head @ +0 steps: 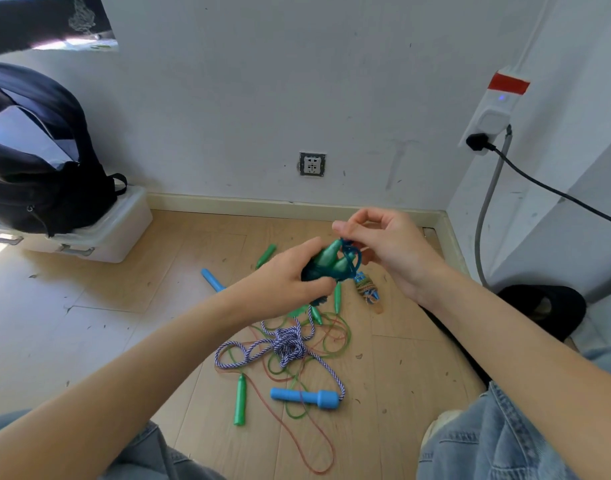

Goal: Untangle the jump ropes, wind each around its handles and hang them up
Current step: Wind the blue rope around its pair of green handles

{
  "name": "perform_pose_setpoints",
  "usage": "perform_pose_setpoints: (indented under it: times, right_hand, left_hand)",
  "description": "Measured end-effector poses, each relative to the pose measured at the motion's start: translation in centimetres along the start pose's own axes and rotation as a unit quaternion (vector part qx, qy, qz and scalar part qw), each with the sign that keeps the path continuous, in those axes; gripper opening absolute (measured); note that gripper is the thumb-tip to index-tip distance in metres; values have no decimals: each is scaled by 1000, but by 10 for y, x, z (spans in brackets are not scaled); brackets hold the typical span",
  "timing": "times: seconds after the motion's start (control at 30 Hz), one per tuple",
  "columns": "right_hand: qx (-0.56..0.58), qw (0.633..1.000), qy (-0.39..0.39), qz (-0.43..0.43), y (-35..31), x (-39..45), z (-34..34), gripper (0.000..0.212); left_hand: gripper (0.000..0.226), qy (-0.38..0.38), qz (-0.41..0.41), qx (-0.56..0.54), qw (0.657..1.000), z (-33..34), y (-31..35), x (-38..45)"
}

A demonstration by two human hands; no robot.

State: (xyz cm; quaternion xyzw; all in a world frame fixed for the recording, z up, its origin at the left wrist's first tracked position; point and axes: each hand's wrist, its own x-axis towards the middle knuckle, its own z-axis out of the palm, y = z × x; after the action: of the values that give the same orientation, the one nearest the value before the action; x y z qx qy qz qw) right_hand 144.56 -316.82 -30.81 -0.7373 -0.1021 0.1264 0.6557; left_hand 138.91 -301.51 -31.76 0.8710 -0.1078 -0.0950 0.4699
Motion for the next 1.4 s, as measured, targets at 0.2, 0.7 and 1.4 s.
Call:
perform_pose_setpoints:
  times: [0.2,0.7,1.4]
  right_hand:
    - [87,995,4,55,4,1,6,24]
    - [-40,988,33,-146,3,-3,14,22]
    - [-251,952,-47,-167,35,-16,26,22]
  left_hand:
    - [35,35,-40,-74,996,-2,5,1]
    - [31,47,-273,-405,871,-15,-18,14]
    - [17,52,-304,-283,908,16,-40,24]
